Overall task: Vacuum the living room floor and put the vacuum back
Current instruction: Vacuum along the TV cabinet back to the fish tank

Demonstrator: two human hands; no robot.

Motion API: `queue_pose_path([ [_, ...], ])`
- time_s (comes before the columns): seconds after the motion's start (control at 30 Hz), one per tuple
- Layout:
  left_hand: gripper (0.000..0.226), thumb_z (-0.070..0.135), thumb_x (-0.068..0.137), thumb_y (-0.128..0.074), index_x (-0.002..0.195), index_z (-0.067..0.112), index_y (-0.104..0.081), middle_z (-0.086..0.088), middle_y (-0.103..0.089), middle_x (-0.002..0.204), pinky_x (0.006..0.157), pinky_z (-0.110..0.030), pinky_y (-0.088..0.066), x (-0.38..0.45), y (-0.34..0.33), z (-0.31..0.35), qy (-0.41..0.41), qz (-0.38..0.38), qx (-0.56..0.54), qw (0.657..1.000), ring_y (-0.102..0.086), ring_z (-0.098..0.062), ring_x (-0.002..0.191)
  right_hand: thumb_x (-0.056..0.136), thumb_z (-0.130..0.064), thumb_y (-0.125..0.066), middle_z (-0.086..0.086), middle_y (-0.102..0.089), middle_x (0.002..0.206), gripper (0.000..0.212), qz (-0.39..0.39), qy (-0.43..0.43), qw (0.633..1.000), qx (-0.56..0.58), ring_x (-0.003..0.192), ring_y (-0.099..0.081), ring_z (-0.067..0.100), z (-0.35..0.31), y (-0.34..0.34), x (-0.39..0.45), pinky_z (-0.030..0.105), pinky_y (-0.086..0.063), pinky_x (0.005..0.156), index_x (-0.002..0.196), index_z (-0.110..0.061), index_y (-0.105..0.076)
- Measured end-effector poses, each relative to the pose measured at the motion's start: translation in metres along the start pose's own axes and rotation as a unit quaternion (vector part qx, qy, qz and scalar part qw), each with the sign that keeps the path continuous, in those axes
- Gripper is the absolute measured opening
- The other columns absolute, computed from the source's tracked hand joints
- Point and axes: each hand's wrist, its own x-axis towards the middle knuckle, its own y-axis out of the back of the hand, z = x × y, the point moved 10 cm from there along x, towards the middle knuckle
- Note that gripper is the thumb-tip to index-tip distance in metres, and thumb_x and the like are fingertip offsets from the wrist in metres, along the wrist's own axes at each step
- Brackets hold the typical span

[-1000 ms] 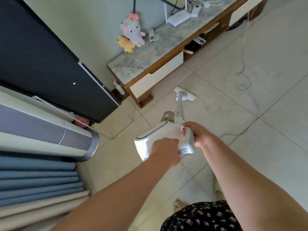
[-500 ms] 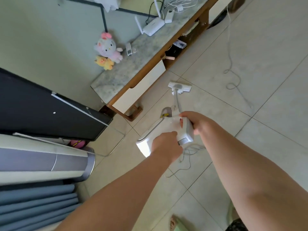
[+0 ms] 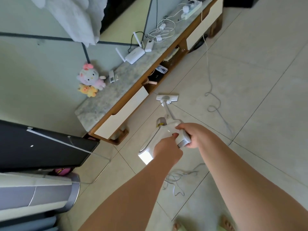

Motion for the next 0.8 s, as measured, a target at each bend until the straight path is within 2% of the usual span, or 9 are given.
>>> queue_pose_path([
  [0.1, 0.021, 0.018, 0.081, -0.054, 0.100, 0.026, -0.055, 0.006, -0.053, 0.079, 0.063, -0.027, -0.047, 0.021, 0.003, 0.016, 0.000, 0.006, 0.004, 1.000, -0.060, -0.021, 0.079, 0.090, -0.014, -0.061, 0.004, -0.066, 0.058, 0.005, 0.026, 0.021, 0.999, 0.010, 0.061, -0.061, 0.014, -0.022, 0.017, 0.012, 0.032, -0.050, 0.087, 0.091, -0.010, -0.058],
  [0.2, 0.011, 0.016, 0.079, -0.054, 0.084, 0.024, -0.048, 0.005, -0.053, 0.077, 0.059, -0.026, -0.042, 0.041, 0.003, 0.030, -0.009, 0.006, -0.009, 1.000, -0.057, -0.021, 0.075, 0.089, -0.014, -0.061, 0.001, -0.062, 0.047, 0.007, 0.047, 0.044, 0.998, -0.002, 0.061, -0.059, 0.014, -0.047, 0.028, 0.030, 0.034, -0.048, 0.093, 0.085, -0.009, -0.059],
  [0.27, 0.012, 0.017, 0.078, -0.054, 0.084, 0.025, -0.047, 0.005, -0.053, 0.078, 0.060, -0.026, -0.041, 0.058, 0.004, 0.037, -0.013, 0.008, -0.014, 1.000, -0.057, -0.022, 0.075, 0.089, -0.014, -0.061, 0.001, -0.062, 0.047, 0.006, 0.049, 0.045, 0.998, -0.004, 0.062, -0.059, 0.014, -0.062, 0.032, 0.040, 0.034, -0.048, 0.091, 0.086, -0.009, -0.059],
  [0.53, 0.012, 0.016, 0.080, -0.055, 0.083, 0.023, -0.046, 0.003, -0.053, 0.080, 0.066, -0.027, -0.044, 0.145, 0.028, 0.061, -0.031, 0.020, -0.003, 0.999, -0.056, -0.023, 0.077, 0.091, -0.011, -0.055, 0.004, -0.058, 0.067, 0.004, 0.045, 0.045, 0.998, 0.024, 0.057, -0.057, 0.014, -0.141, 0.036, 0.082, 0.029, -0.047, 0.058, 0.094, -0.010, -0.058],
  [0.6, 0.013, 0.015, 0.081, -0.054, 0.083, 0.023, -0.045, 0.003, -0.052, 0.080, 0.067, -0.028, -0.043, 0.164, 0.034, 0.065, -0.030, 0.015, 0.001, 0.999, -0.055, -0.023, 0.078, 0.092, -0.012, -0.056, 0.004, -0.059, 0.069, 0.004, 0.043, 0.042, 0.998, 0.015, 0.059, -0.059, 0.014, -0.158, 0.036, 0.093, 0.030, -0.047, 0.057, 0.095, -0.011, -0.057],
  [0.67, 0.014, 0.015, 0.082, -0.053, 0.091, 0.025, -0.049, 0.002, -0.056, 0.085, 0.070, -0.029, -0.044, 0.181, 0.039, 0.067, -0.032, 0.012, 0.003, 0.999, -0.058, -0.025, 0.084, 0.092, -0.013, -0.057, 0.006, -0.062, 0.071, 0.005, 0.027, 0.034, 0.999, -0.003, 0.060, -0.062, 0.015, -0.172, 0.034, 0.102, 0.033, -0.051, 0.062, 0.096, -0.010, -0.056],
  [0.7, 0.023, 0.015, 0.083, -0.053, 0.103, 0.026, -0.053, 0.001, -0.060, 0.091, 0.072, -0.029, -0.045, 0.189, 0.040, 0.068, -0.036, 0.011, 0.009, 0.999, -0.060, -0.025, 0.091, 0.092, -0.012, -0.058, 0.008, -0.063, 0.073, 0.005, 0.017, 0.030, 0.999, -0.020, 0.056, -0.063, 0.016, -0.178, 0.033, 0.107, 0.034, -0.053, 0.062, 0.095, -0.009, -0.055],
  [0.77, 0.039, 0.015, 0.086, -0.052, 0.124, 0.026, -0.052, -0.001, -0.063, 0.104, 0.078, -0.030, -0.045, 0.198, 0.041, 0.070, -0.040, 0.003, 0.046, 0.998, -0.060, -0.025, 0.101, 0.092, -0.009, -0.056, 0.010, -0.063, 0.079, 0.005, 0.009, 0.017, 0.998, -0.055, 0.045, -0.064, 0.016, -0.186, 0.034, 0.115, 0.031, -0.055, 0.054, 0.095, -0.006, -0.054],
  [0.8, 0.036, 0.015, 0.087, -0.052, 0.122, 0.023, -0.053, -0.002, -0.064, 0.106, 0.080, -0.030, -0.045, 0.198, 0.042, 0.071, -0.046, 0.002, 0.067, 0.997, -0.060, -0.025, 0.103, 0.092, -0.008, -0.056, 0.010, -0.062, 0.081, 0.005, 0.007, 0.014, 0.998, -0.063, 0.043, -0.064, 0.016, -0.187, 0.035, 0.118, 0.028, -0.055, 0.050, 0.096, -0.005, -0.053],
])
